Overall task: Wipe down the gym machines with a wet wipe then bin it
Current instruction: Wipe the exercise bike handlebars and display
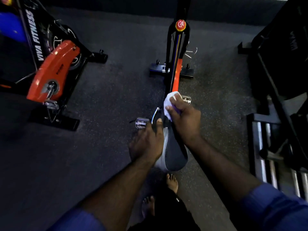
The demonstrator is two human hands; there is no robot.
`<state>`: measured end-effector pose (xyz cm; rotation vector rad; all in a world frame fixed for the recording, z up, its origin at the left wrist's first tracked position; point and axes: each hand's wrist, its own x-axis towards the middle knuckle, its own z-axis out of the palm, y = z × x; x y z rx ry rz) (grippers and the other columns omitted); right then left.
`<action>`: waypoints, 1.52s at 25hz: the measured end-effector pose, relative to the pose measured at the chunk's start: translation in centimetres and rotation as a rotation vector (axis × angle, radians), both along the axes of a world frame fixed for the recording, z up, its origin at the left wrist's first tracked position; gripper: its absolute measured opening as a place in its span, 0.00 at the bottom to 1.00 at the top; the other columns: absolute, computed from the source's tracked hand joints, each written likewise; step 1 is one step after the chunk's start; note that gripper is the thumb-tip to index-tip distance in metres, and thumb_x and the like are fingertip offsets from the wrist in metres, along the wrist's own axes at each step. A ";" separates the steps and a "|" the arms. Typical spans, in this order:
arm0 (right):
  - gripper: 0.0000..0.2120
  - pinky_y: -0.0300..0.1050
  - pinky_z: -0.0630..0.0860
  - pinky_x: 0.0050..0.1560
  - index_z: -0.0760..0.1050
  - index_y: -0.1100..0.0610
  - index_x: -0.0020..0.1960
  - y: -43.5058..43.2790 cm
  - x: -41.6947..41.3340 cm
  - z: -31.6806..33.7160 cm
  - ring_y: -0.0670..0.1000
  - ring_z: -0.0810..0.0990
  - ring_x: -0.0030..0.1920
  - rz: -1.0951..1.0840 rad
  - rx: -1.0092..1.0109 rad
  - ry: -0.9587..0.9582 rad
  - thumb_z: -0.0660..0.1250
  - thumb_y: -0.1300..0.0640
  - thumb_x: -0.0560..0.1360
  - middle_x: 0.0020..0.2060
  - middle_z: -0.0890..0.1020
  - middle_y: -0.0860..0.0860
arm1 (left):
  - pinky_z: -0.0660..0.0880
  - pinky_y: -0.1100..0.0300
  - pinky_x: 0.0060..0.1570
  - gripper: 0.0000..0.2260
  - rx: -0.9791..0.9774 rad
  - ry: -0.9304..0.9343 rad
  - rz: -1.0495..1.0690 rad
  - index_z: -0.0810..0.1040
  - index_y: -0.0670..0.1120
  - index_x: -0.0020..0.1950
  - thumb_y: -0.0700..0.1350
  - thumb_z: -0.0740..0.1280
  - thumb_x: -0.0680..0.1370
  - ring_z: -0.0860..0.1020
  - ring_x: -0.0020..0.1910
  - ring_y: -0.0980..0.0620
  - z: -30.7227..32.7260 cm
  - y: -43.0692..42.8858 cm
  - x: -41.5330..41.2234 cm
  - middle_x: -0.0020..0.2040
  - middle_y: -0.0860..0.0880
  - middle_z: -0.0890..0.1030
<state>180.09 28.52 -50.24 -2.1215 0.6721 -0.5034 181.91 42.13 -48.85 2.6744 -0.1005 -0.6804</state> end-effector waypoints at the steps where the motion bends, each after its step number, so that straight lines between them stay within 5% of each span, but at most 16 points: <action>1: 0.16 0.28 0.69 0.64 0.83 0.56 0.65 0.9 -1.4 -0.4 0.35 0.74 0.61 0.020 -0.041 -0.012 0.75 0.57 0.77 0.66 0.82 0.53 | 0.71 0.44 0.64 0.31 0.002 0.012 -0.009 0.74 0.55 0.72 0.70 0.43 0.82 0.78 0.65 0.39 0.2 0.2 -0.2 0.67 0.43 0.80; 5: 0.15 0.27 0.68 0.67 0.84 0.57 0.64 -1.1 0.5 -1.4 0.37 0.76 0.63 0.060 -0.035 -0.053 0.75 0.57 0.77 0.65 0.82 0.51 | 0.71 0.46 0.64 0.30 0.006 0.028 -0.017 0.74 0.56 0.72 0.69 0.44 0.83 0.78 0.65 0.39 0.6 0.3 -0.2 0.67 0.44 0.81; 10: 0.16 0.39 0.79 0.62 0.86 0.50 0.60 -5.2 5.1 -1.4 0.34 0.83 0.54 0.142 0.265 0.038 0.74 0.44 0.76 0.55 0.87 0.43 | 0.72 0.44 0.62 0.29 0.006 0.054 0.020 0.75 0.57 0.68 0.70 0.44 0.82 0.78 0.64 0.39 0.8 -0.2 0.1 0.66 0.45 0.81; 13: 0.20 0.39 0.78 0.54 0.85 0.52 0.62 -4.2 1.7 -1.8 0.33 0.80 0.48 0.017 0.364 0.028 0.70 0.40 0.79 0.53 0.87 0.42 | 0.74 0.43 0.62 0.29 -0.001 0.065 0.041 0.75 0.58 0.67 0.71 0.44 0.82 0.78 0.63 0.39 0.6 -0.2 0.1 0.65 0.45 0.81; 15: 0.24 0.46 0.80 0.48 0.87 0.52 0.57 -2.2 -4.1 -2.4 0.37 0.80 0.43 0.056 0.388 0.154 0.67 0.34 0.78 0.43 0.86 0.40 | 0.73 0.41 0.63 0.31 0.015 0.070 0.035 0.75 0.59 0.68 0.72 0.42 0.81 0.78 0.63 0.38 0.2 -0.1 0.3 0.65 0.44 0.81; 19: 0.17 0.54 0.79 0.64 0.86 0.48 0.61 0.0 -11.5 -2.7 0.42 0.84 0.59 0.120 0.521 0.280 0.70 0.40 0.80 0.55 0.87 0.41 | 0.71 0.42 0.66 0.32 -0.003 0.097 0.021 0.72 0.59 0.73 0.72 0.42 0.81 0.77 0.66 0.36 0.3 0.2 0.3 0.69 0.42 0.79; 21: 0.18 0.49 0.81 0.58 0.85 0.45 0.61 -0.3 -9.3 -2.7 0.38 0.84 0.51 0.097 0.518 0.279 0.69 0.37 0.79 0.48 0.87 0.37 | 0.69 0.42 0.67 0.32 -0.003 0.116 0.064 0.71 0.59 0.75 0.71 0.43 0.82 0.76 0.68 0.36 0.6 0.1 0.6 0.71 0.40 0.77; 23: 0.15 0.46 0.81 0.52 0.86 0.49 0.60 0.3 -8.1 -2.2 0.36 0.83 0.46 -0.034 0.646 0.270 0.69 0.42 0.81 0.43 0.86 0.36 | 0.67 0.42 0.68 0.32 -0.013 0.105 0.041 0.71 0.55 0.76 0.70 0.43 0.83 0.75 0.70 0.36 0.9 0.0 0.1 0.72 0.39 0.76; 26: 0.12 0.53 0.81 0.62 0.87 0.51 0.59 5.1 -12.5 -0.9 0.43 0.85 0.57 -0.305 0.571 0.187 0.71 0.47 0.81 0.51 0.88 0.42 | 0.66 0.43 0.69 0.33 -0.229 0.154 0.066 0.74 0.50 0.72 0.70 0.44 0.83 0.74 0.70 0.37 1.3 0.7 0.5 0.72 0.39 0.76; 30: 0.11 0.42 0.80 0.59 0.86 0.49 0.58 12.4 -16.5 0.2 0.36 0.84 0.53 -0.651 0.377 0.185 0.74 0.47 0.79 0.48 0.86 0.36 | 0.69 0.38 0.71 0.52 -0.576 0.544 0.388 0.74 0.51 0.72 0.87 0.48 0.65 0.76 0.69 0.39 -1.5 2.3 3.8 0.73 0.43 0.77; 34: 0.11 0.51 0.84 0.56 0.87 0.55 0.59 17.5 -12.5 -0.6 0.46 0.87 0.49 -1.014 0.550 -0.061 0.73 0.52 0.80 0.45 0.89 0.47 | 0.74 0.38 0.63 0.42 -0.734 0.749 0.448 0.70 0.45 0.78 0.76 0.49 0.79 0.74 0.72 0.36 2.4 6.0 4.7 0.74 0.42 0.75; 36: 0.11 0.40 0.83 0.47 0.86 0.61 0.57 20.6 -10.7 -0.5 0.40 0.85 0.40 -1.110 0.602 -0.134 0.75 0.56 0.78 0.42 0.88 0.51 | 0.70 0.38 0.73 0.50 -0.721 0.768 0.451 0.68 0.48 0.80 0.83 0.48 0.71 0.71 0.75 0.37 2.4 7.9 4.9 0.78 0.42 0.70; 38: 0.11 0.38 0.82 0.46 0.88 0.59 0.54 22.0 -9.9 -0.4 0.38 0.84 0.38 -1.057 0.518 -0.007 0.78 0.54 0.75 0.40 0.88 0.49 | 0.65 0.37 0.76 0.49 -0.729 0.737 0.447 0.66 0.49 0.81 0.82 0.47 0.73 0.68 0.77 0.39 1.4 8.9 5.1 0.80 0.42 0.68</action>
